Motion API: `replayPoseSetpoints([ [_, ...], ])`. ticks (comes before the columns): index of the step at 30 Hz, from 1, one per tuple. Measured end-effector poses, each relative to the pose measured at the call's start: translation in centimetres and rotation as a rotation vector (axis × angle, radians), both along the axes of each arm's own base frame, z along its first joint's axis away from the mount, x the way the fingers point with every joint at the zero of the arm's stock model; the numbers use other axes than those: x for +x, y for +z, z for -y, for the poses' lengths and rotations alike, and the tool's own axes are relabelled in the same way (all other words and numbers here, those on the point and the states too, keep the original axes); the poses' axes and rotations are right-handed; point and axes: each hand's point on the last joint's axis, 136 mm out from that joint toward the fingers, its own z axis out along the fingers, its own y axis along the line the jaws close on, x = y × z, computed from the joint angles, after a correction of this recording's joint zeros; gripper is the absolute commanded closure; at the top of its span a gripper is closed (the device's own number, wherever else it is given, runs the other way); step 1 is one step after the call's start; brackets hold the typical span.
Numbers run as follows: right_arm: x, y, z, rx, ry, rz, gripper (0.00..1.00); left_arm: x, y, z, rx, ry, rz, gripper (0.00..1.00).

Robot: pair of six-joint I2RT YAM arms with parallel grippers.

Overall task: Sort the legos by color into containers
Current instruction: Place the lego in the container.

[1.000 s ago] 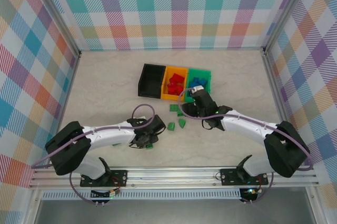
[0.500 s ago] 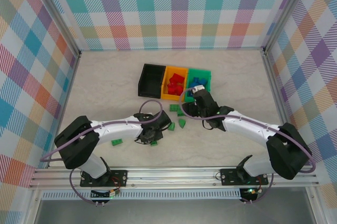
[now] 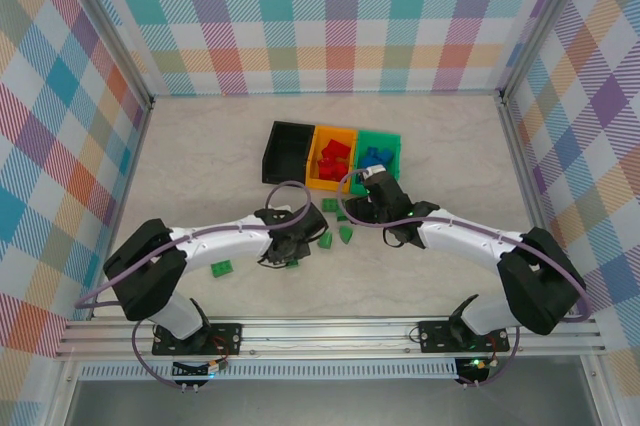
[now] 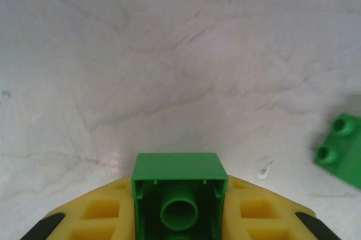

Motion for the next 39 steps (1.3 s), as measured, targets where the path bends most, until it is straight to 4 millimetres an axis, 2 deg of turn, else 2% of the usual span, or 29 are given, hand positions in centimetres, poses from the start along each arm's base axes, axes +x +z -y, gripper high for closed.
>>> replayPoseSetpoints([
  [7, -0.2, -0.8, -0.2, -0.001, 0.004, -0.024, 0.23, 5.0, 4.0, 0.3, -0.039, 0.002, 0.099, 1.0],
  [15, -0.1, -0.7, -0.2, 0.003, 0.001, -0.024, 0.23, 10.7, 9.0, -1.2, -0.066, 0.004, 0.21, 1.0],
  [19, -0.1, -0.7, -0.2, 0.007, -0.003, -0.026, 0.23, 14.2, 12.3, -1.7, -0.062, -0.026, 0.276, 1.0],
  [23, -0.1, -0.7, -0.2, 0.008, -0.004, -0.025, 0.23, 17.7, 14.2, -1.4, -0.01, -0.078, 0.315, 1.0],
  [28, 0.0, -0.2, -0.1, 0.013, -0.009, -0.012, 0.23, 21.9, 13.9, -1.5, 0.064, -0.133, 0.295, 1.0],
  [33, 0.0, -0.1, -0.1, 0.012, -0.012, -0.007, 0.23, 25.6, 12.7, -3.2, 0.073, -0.122, 0.268, 1.0],
  [39, 0.1, -0.1, 0.1, 0.007, -0.017, -0.003, 0.23, 28.3, 10.6, -3.6, 0.005, -0.112, 0.231, 1.0],
])
